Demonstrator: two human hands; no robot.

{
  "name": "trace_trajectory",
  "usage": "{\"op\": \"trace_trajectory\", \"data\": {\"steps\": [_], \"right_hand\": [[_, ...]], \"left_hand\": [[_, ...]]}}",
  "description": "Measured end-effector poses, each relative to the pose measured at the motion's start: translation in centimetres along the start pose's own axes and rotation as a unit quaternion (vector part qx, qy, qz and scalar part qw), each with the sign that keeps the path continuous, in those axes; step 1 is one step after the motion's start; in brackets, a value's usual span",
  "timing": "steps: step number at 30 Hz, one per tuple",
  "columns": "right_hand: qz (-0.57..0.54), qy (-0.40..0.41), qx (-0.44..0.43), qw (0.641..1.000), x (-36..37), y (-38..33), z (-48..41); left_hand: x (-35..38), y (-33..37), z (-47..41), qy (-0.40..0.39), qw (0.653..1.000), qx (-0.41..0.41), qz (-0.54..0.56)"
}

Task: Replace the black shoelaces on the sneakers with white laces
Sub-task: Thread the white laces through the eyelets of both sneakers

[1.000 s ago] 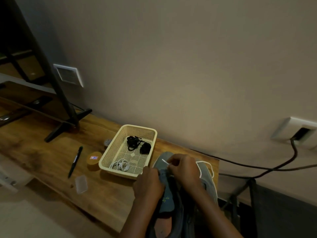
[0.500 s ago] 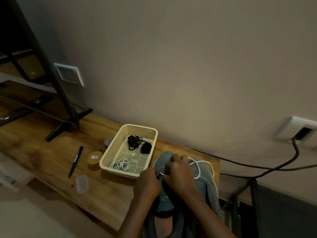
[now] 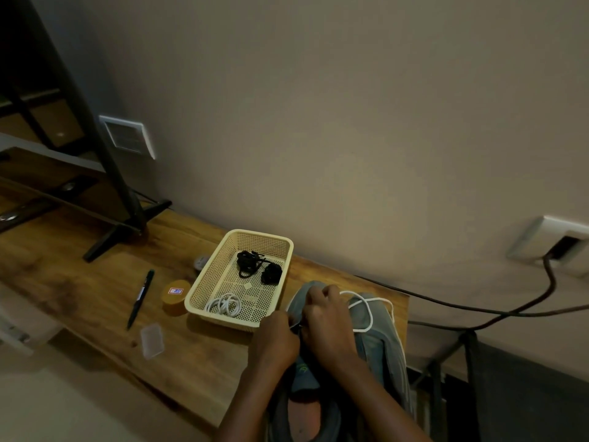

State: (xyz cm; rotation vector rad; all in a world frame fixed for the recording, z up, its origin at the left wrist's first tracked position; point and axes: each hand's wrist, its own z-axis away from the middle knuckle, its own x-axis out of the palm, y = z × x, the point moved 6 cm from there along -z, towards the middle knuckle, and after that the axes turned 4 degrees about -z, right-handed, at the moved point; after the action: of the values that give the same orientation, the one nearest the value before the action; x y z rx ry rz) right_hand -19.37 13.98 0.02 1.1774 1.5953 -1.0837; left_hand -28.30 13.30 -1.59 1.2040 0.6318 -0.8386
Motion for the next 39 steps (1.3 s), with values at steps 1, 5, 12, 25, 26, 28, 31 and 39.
{"op": "trace_trajectory", "data": {"steps": [1,5,12,25,26,28,31,39], "right_hand": [[-0.002,0.008,0.000,1.000,-0.1,0.0,0.1],[-0.053,0.066,-0.018,0.996,-0.2,0.4,0.2],[-0.157,0.052,0.026,0.986,1.2,1.4,0.2],[-0.204,0.034,0.032,0.978,1.9,1.6,0.1],[-0.198,0.031,0.027,0.979,1.9,1.5,0.0],[-0.190,0.005,0.024,0.981,2.0,1.6,-0.1],[-0.195,-0.041,0.023,0.980,2.1,2.3,-0.1],[-0.133,-0.090,0.004,0.987,1.9,2.4,-0.4]], "left_hand": [[0.0,0.0,0.0,-0.003,1.000,0.004,0.002],[-0.1,0.0,0.0,-0.018,1.000,0.017,0.020],[0.2,-0.7,-0.2,-0.021,0.999,0.005,0.044],[0.7,-0.7,-0.2,-0.029,0.999,-0.015,0.036],[0.6,-0.8,-0.1,-0.033,0.999,-0.015,0.041],[0.5,-0.9,0.0,-0.038,0.998,-0.013,0.048],[0.7,-0.6,0.1,-0.032,0.999,-0.015,0.025],[0.4,0.0,0.2,-0.001,0.999,-0.018,-0.036]]}}
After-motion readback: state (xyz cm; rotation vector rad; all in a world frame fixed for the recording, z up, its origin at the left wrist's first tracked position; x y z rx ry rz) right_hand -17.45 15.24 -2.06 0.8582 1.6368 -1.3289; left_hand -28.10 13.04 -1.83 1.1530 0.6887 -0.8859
